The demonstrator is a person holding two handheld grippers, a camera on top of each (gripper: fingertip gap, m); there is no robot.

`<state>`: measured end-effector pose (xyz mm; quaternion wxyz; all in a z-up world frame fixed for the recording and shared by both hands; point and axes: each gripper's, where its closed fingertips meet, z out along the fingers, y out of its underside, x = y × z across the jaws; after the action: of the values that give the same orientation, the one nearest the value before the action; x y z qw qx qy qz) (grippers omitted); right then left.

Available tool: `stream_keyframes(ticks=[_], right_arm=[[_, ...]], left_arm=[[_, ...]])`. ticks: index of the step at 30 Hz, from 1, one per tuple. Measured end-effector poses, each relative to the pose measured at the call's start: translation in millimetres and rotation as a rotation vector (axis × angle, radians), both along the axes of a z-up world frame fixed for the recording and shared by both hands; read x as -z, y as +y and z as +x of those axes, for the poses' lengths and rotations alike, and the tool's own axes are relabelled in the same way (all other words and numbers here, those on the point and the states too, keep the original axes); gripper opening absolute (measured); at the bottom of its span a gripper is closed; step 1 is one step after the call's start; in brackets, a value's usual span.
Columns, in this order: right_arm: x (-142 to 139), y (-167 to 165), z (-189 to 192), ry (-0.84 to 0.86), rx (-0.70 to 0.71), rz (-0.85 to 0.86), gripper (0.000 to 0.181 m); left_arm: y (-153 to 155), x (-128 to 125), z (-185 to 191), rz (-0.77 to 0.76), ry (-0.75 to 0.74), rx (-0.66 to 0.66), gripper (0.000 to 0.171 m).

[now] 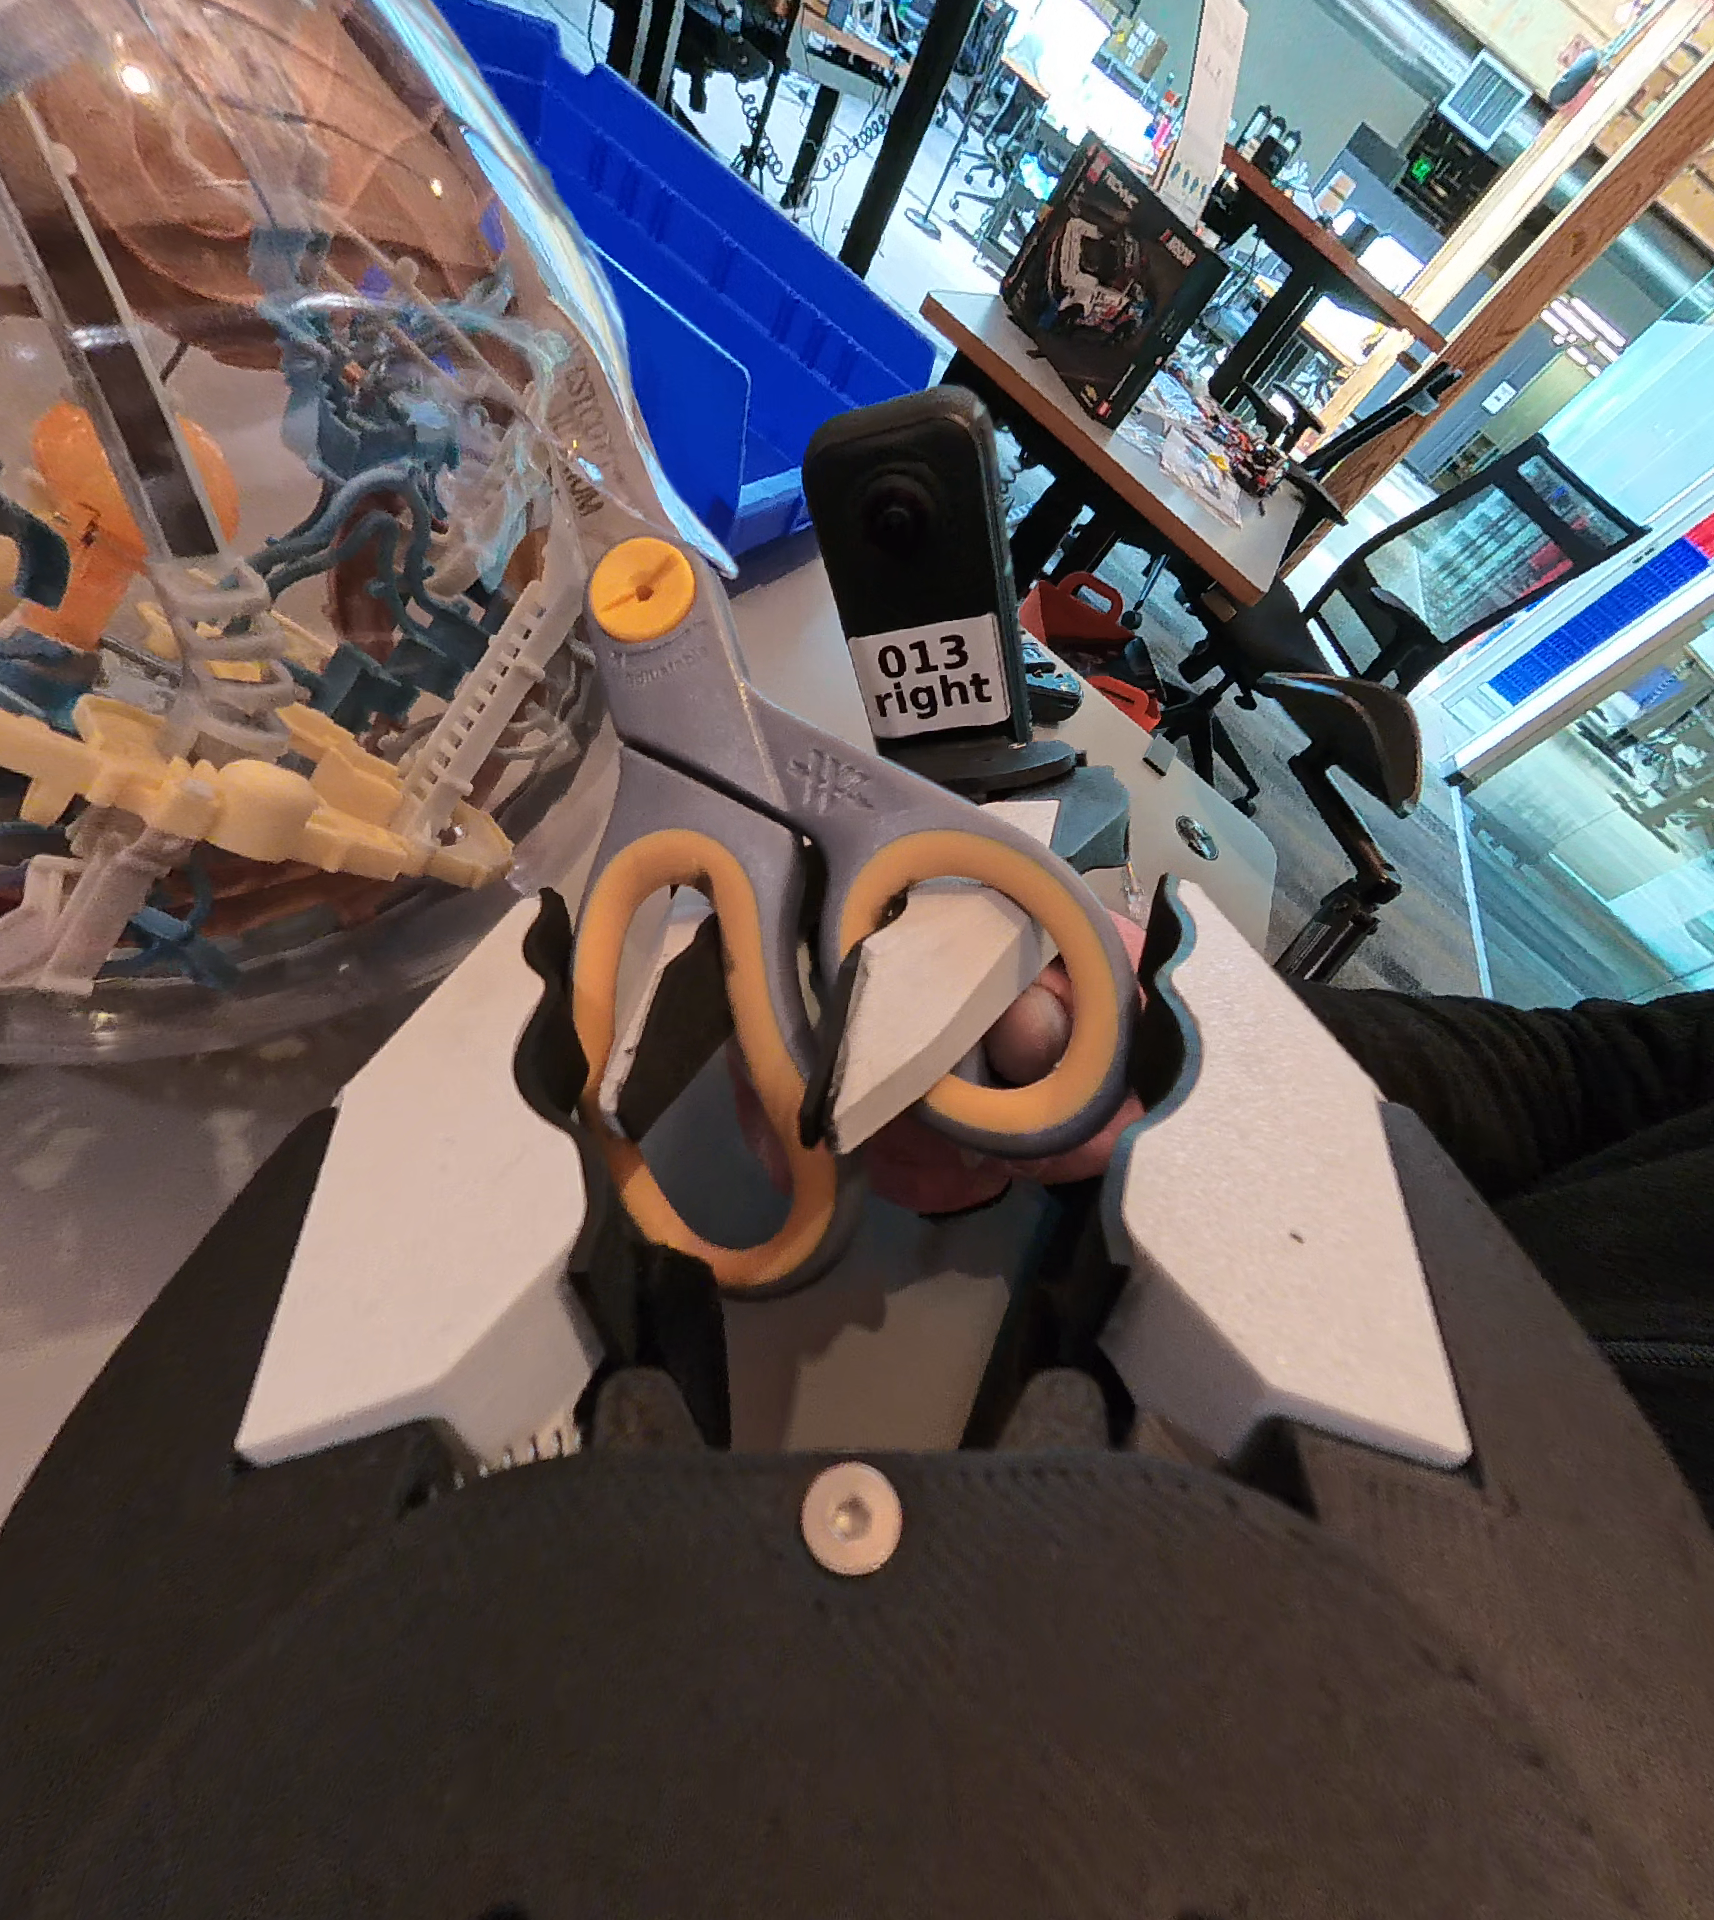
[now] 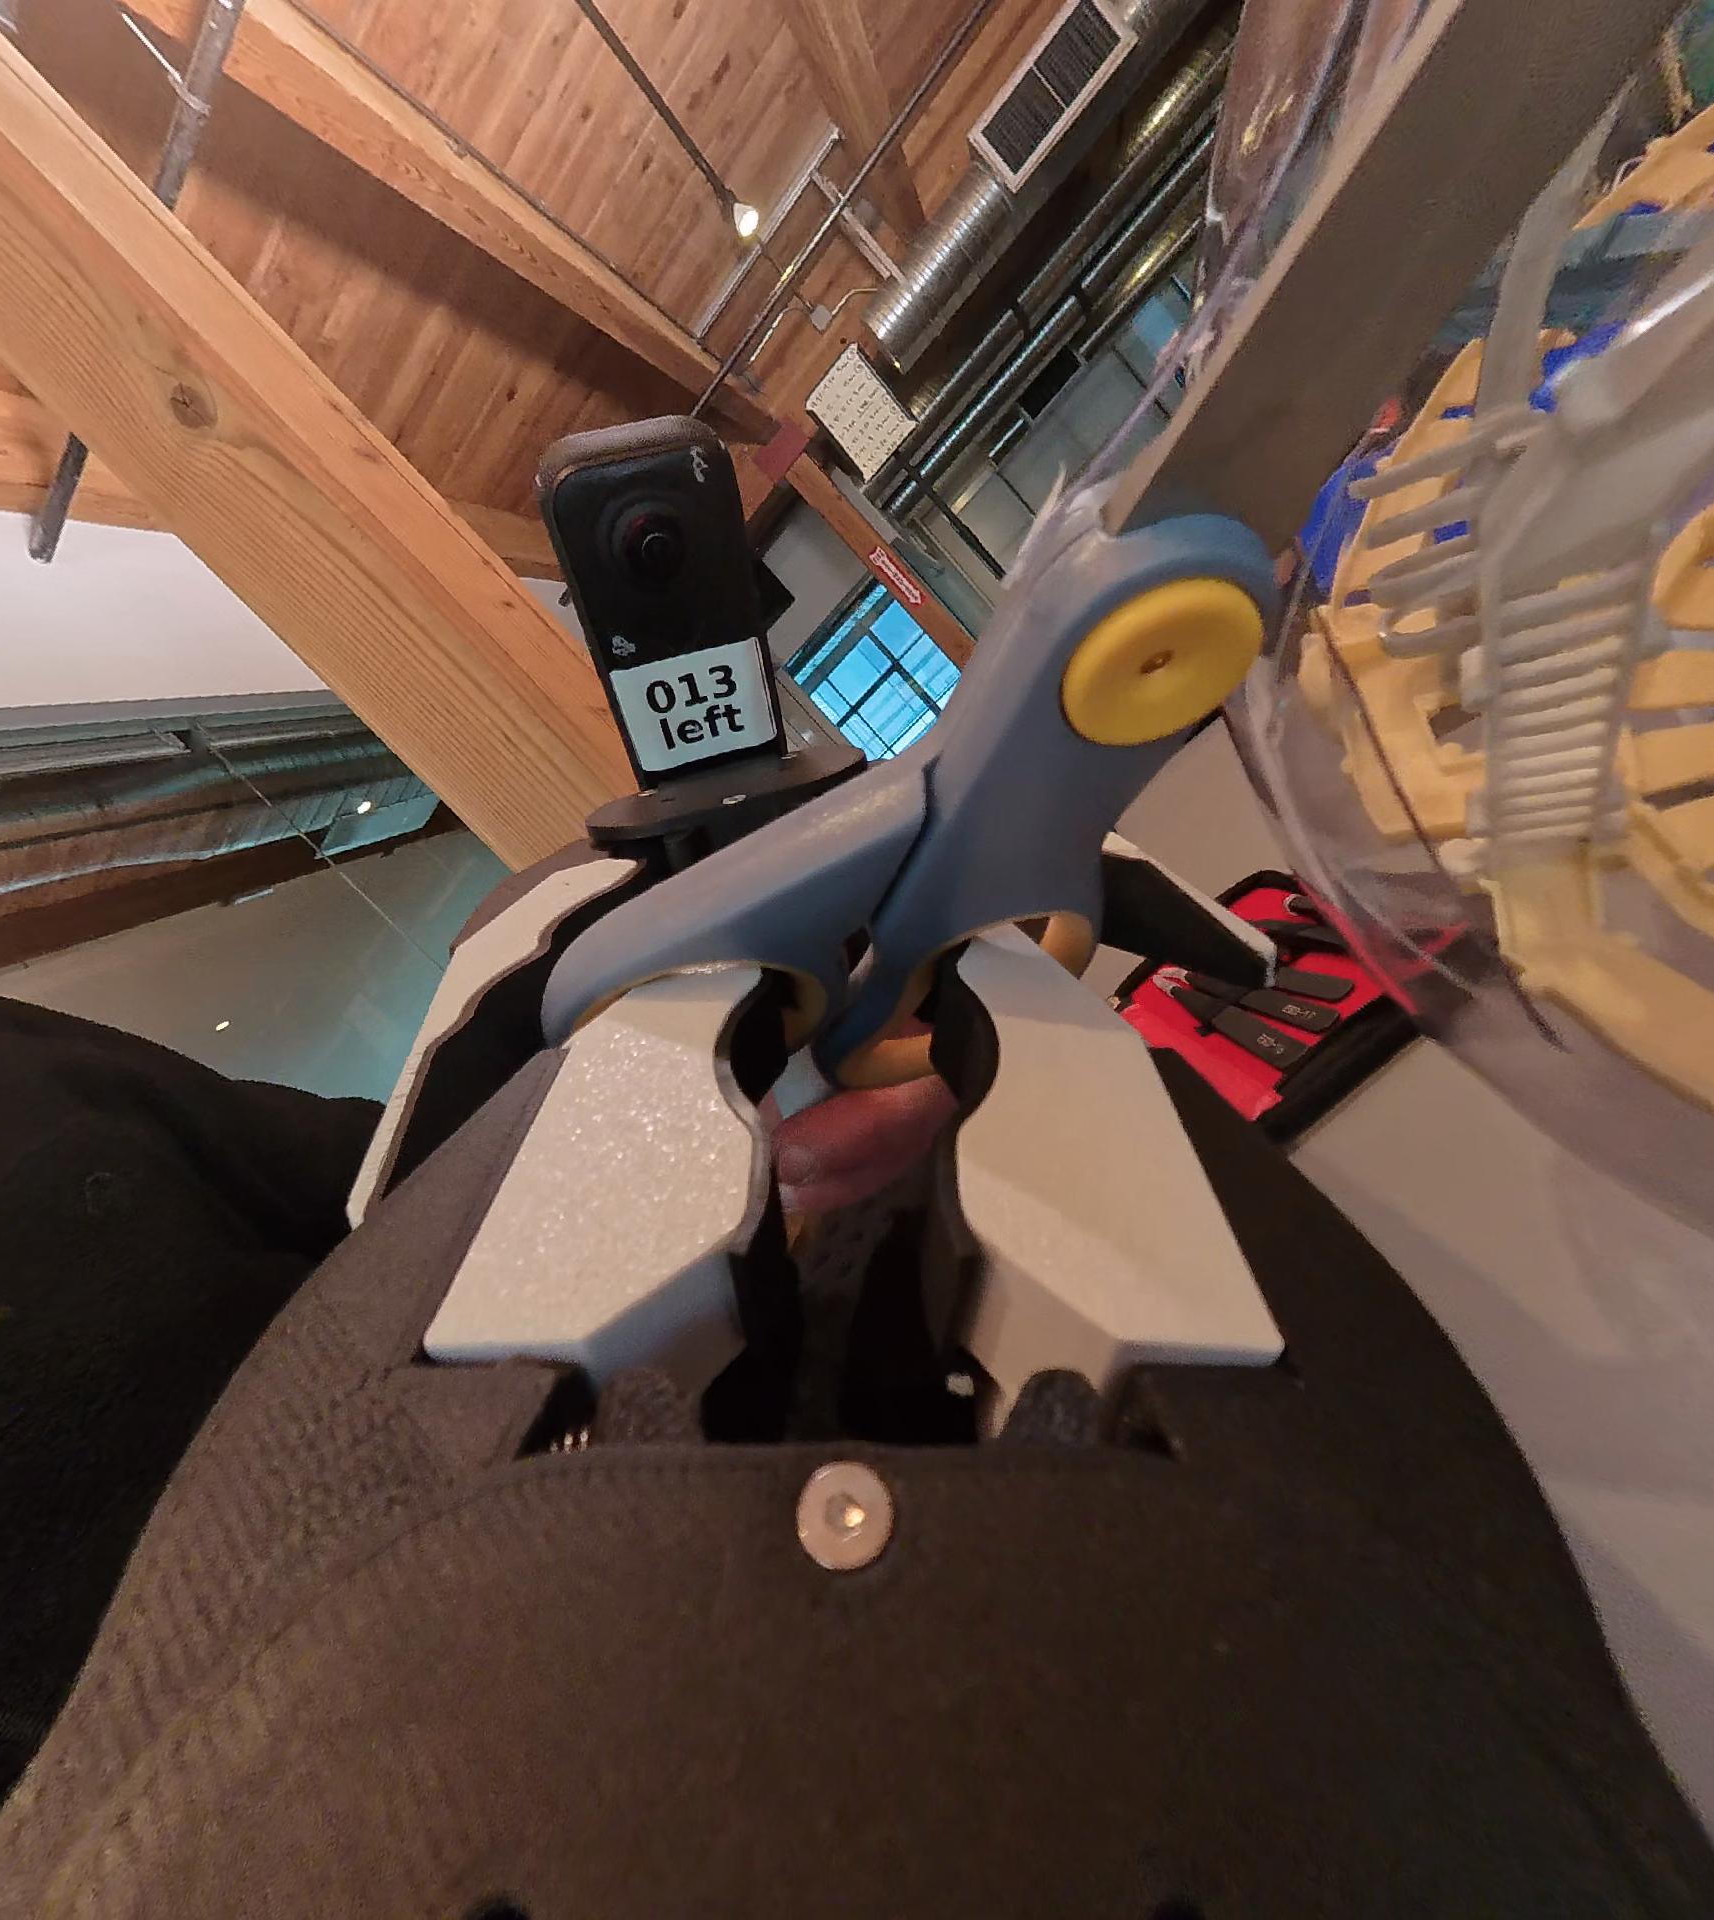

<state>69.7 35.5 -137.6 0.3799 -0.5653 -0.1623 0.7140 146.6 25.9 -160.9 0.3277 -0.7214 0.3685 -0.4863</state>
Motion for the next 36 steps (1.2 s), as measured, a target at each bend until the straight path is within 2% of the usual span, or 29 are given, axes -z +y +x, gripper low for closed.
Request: stream_keyframes(ticks=[8,12,14,16,17,19,21,23,25,27,30,36], right_arm=[[-4,1,1,-0.011,0.006,0.033,0.019],[4,-13,-4,-0.120,-0.027,0.076,0.021],[10,-21,-6,-0.183,-0.054,0.084,0.021],[18,-27,-5,-0.249,-0.070,0.090,0.021],[20,-29,-4,-0.265,-0.075,0.089,0.021],[23,-32,0,-0.276,-0.091,0.078,0.021],[27,-35,5,-0.299,-0.114,0.068,0.021],[31,-40,9,-0.327,-0.133,0.074,0.021],[35,-45,8,-0.349,-0.146,0.081,0.021],[39,-51,5,-0.372,-0.166,0.095,0.021],[44,-57,4,-0.400,-0.190,0.111,0.021],[40,-47,10,-0.325,-0.152,0.112,0.022]], left_arm=[[2,-7,3,0.031,-0.078,-0.031,0.106],[-13,-3,-6,0.058,0.040,0.062,0.107],[-4,-27,-23,0.145,0.059,0.054,0.108],[23,-68,-38,0.256,0.035,-0.007,0.105],[38,-86,-41,0.359,0.050,-0.024,0.109],[72,-102,-37,0.573,0.194,-0.026,0.118],[96,-100,-21,0.705,0.352,0.065,0.133],[111,-94,0,0.818,0.477,0.199,0.137],[120,-72,14,0.806,0.631,0.355,0.139],[117,-46,15,0.679,0.741,0.524,0.148],[112,-25,17,0.592,0.739,0.626,0.153],[118,-21,26,0.549,0.669,0.584,0.155]])
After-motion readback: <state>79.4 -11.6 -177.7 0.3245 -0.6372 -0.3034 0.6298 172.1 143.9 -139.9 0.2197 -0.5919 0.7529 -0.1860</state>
